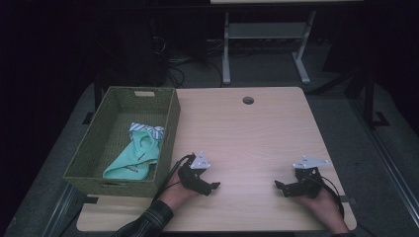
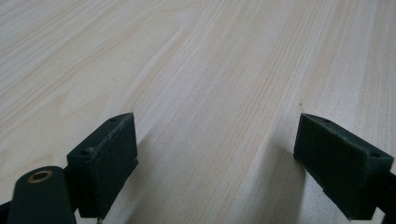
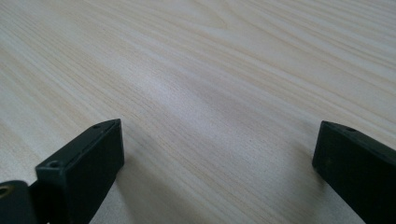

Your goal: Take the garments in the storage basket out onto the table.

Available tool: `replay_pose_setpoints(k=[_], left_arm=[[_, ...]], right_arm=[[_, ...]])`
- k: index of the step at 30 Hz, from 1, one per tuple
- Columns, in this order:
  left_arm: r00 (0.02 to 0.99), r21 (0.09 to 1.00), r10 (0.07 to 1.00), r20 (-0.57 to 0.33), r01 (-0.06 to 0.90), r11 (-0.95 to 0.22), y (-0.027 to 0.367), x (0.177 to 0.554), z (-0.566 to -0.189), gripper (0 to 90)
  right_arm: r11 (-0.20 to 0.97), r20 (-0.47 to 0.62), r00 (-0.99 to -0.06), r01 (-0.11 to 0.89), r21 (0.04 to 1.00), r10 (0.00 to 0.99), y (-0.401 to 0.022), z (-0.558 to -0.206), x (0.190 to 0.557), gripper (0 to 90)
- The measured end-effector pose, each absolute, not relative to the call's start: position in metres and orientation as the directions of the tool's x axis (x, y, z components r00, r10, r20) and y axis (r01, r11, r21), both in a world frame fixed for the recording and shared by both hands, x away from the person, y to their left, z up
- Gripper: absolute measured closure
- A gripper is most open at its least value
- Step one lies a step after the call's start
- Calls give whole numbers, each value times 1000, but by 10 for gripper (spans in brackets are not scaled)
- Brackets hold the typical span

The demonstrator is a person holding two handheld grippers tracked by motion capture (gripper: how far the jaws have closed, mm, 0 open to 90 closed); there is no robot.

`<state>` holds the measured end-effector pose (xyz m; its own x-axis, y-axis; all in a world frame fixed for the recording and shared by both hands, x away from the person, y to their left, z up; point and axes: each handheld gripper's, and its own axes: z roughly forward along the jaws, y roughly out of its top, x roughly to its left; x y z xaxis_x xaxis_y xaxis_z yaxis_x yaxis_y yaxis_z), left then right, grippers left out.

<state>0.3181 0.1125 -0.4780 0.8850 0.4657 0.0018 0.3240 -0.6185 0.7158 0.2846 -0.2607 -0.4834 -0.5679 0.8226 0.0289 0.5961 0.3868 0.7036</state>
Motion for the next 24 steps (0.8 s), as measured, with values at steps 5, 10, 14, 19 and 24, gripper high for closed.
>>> replay_pose_setpoints(k=[5,10,14,19,24], left_arm=[[881,716,473,0,330,-616,111,319,-478,125],[880,715,476,-2,333,-614,111,319,-478,124],[879,707,476,-3,338,-621,111,319,-477,128],[880,699,476,-1,341,-629,111,320,-475,132],[878,701,478,-9,346,-623,111,320,-471,133]], right_arm=[[387,29,-568,596,704,822,-261,-483,285,15],[384,32,-568,597,704,823,-261,-483,285,15],[388,28,-570,594,704,821,-261,-483,285,15],[387,29,-568,596,703,823,-261,-483,285,15],[389,25,-569,593,705,822,-261,-483,285,15]])
